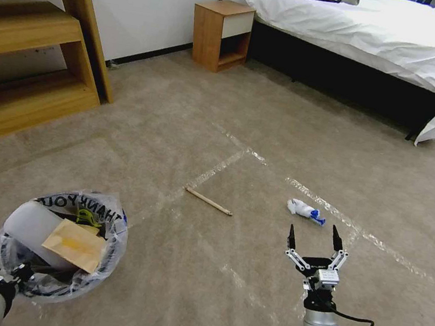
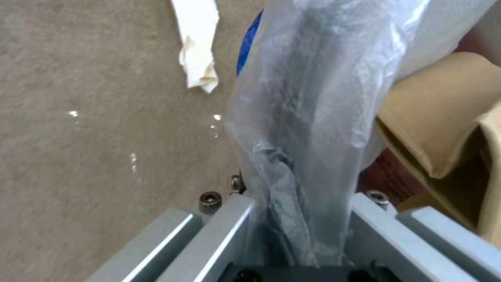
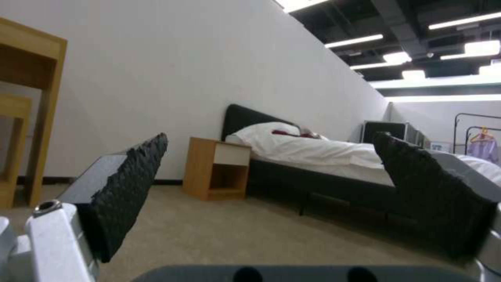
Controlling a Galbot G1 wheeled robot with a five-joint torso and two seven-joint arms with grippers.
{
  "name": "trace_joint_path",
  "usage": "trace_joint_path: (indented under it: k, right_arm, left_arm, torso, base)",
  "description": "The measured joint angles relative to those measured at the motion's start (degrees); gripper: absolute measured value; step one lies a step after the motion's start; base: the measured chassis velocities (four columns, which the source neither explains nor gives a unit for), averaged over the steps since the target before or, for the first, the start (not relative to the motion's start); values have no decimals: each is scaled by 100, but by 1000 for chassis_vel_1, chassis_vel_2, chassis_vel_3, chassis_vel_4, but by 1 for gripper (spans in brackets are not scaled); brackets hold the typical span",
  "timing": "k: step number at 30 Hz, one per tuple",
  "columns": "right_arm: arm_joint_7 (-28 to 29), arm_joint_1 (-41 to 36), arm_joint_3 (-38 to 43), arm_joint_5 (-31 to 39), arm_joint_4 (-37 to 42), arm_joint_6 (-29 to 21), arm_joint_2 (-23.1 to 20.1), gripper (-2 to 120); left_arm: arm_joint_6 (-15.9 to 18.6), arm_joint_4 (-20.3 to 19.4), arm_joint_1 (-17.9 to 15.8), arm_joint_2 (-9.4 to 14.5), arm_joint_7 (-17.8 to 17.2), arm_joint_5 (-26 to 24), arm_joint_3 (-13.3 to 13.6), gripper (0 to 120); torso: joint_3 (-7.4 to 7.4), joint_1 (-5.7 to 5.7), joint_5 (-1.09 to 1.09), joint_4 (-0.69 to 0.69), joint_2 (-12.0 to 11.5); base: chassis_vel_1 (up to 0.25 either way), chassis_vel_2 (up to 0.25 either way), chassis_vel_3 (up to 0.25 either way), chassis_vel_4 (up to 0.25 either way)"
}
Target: Pick up the trash bin and place the garbage on the floor into it.
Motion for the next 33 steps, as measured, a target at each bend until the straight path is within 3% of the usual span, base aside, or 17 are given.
trace_joint_path:
  k: [33]
  right_arm:
    - [15,77,-58,-5,-68,0,-24,100]
  left_arm:
    - [-44,55,-10,57,-29,-28,3,0]
  torso:
    - [0,1,0,0,0]
  base:
    - [-157,157,154,-154]
